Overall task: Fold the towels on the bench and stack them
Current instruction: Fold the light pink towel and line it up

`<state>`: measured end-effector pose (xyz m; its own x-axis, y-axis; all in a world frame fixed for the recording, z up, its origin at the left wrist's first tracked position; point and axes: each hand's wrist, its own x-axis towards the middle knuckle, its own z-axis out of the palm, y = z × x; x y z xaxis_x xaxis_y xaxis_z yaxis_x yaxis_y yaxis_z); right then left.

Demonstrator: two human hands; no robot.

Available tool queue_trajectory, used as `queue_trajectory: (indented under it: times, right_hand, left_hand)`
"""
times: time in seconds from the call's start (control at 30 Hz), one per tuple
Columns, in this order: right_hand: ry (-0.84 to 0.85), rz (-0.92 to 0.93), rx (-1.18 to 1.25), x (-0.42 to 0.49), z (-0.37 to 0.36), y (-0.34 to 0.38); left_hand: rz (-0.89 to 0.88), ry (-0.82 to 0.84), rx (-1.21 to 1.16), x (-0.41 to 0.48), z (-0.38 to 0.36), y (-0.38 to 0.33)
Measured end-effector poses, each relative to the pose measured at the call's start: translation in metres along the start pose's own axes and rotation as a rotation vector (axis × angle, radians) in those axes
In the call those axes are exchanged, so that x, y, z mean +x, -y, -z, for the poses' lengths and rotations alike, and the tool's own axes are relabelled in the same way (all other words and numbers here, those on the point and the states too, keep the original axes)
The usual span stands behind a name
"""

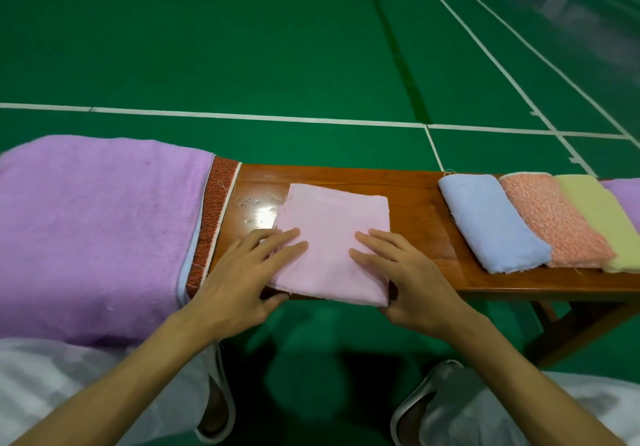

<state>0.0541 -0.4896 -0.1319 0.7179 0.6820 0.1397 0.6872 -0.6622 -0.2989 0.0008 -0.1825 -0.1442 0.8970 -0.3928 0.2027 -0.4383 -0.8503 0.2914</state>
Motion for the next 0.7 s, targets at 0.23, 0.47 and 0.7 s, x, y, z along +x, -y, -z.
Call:
queue_trajectory:
  times: [0.23,0.47,0.7]
  right_hand:
    - [-0.192,-0.063,0.289,-0.011,0.012,-0.007]
    - [-0.195,-0.238,0.744,0.014,0.023,-0.008]
    - [-0.276,-0.527,0.769,0.043,0.019,-0.009]
  left_hand:
    - [0.045,-0.206,-0.262,-0.004,0.012,0.002]
    - [0.293,-0.202,-0.574,0.029,0.027,0.003]
    - [0.658,-0.191,-0.73,0.063,0.024,0.004]
